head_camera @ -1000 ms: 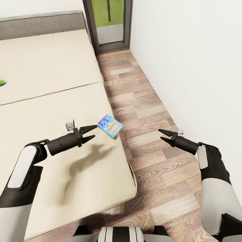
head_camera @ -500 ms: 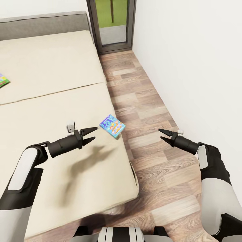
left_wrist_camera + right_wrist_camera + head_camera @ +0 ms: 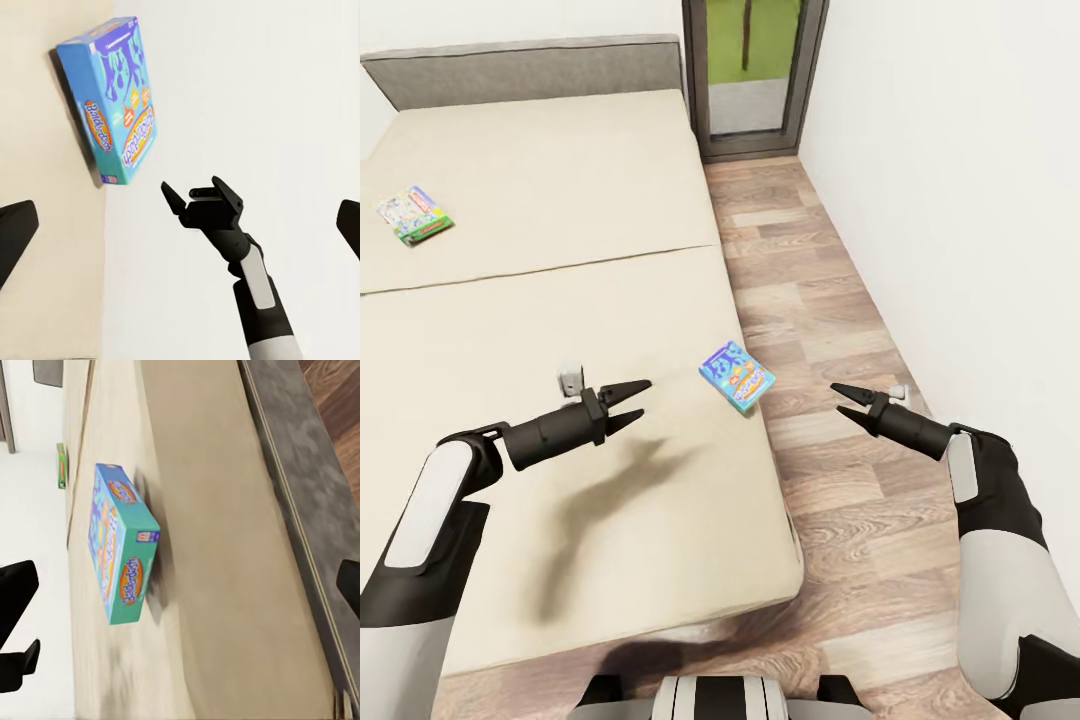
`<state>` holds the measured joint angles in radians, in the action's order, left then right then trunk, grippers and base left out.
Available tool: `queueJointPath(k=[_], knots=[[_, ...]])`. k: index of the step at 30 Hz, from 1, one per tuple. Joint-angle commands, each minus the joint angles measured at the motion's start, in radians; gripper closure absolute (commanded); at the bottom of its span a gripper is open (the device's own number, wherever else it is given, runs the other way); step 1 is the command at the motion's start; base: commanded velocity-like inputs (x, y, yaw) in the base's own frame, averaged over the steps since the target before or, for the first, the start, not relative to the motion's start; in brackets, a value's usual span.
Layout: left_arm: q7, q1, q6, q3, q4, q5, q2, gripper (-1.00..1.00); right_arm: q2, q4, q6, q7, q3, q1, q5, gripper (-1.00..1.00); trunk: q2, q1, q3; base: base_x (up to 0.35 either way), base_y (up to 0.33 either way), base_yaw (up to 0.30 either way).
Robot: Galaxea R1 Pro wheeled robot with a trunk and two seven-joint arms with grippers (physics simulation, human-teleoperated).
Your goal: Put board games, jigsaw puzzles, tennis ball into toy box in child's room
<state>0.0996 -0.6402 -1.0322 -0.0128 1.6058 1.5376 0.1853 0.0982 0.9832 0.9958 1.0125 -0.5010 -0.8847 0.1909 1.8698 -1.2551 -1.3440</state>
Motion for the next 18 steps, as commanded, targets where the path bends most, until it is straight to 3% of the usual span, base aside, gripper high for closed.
queueJointPath(k=[1,9,18], knots=[[0.011,-0.001,-0.004,0.000,0.000,0.010,0.000,-1.00,0.000,0.000,0.003,0.005,-0.002,0.000,-0.002,-1.00,0.000,0.000,0.000,0.000,0.000,0.220],[0.013,-0.002,-0.003,0.000,0.000,0.010,-0.001,-1.00,0.001,0.000,0.002,0.005,-0.003,0.000,-0.002,-1.00,0.000,0.000,0.001,0.000,0.000,0.139],[0.014,-0.004,-0.003,0.014,0.000,0.010,-0.003,-1.00,0.002,-0.009,0.000,0.000,-0.007,-0.001,-0.004,-1.00,0.000,0.000,0.001,0.000,0.000,0.043]])
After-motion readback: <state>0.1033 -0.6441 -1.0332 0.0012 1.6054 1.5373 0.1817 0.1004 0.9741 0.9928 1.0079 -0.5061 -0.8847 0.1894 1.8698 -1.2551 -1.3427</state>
